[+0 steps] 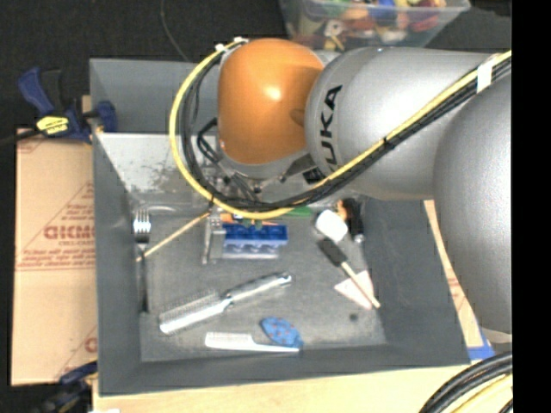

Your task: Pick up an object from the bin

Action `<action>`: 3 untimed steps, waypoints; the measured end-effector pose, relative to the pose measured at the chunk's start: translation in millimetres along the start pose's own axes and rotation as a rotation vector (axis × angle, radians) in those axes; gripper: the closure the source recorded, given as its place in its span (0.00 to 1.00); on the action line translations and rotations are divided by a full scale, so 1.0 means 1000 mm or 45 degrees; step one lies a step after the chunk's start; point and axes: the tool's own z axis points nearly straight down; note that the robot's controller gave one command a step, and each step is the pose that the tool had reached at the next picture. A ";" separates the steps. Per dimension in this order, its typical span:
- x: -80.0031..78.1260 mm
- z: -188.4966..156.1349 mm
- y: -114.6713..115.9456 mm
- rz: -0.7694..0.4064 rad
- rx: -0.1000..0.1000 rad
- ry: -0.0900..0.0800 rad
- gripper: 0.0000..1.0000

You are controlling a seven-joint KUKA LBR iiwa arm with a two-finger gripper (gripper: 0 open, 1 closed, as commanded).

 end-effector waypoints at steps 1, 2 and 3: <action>-0.001 -0.002 -0.001 0.005 -0.001 -0.005 0.00; 0.082 0.113 -0.038 -0.257 0.000 -0.008 0.00; 0.106 0.146 -0.047 -0.521 -0.003 -0.032 0.00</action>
Offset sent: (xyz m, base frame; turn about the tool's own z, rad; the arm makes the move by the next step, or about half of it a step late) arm -0.1079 -0.0483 -0.1483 -0.2643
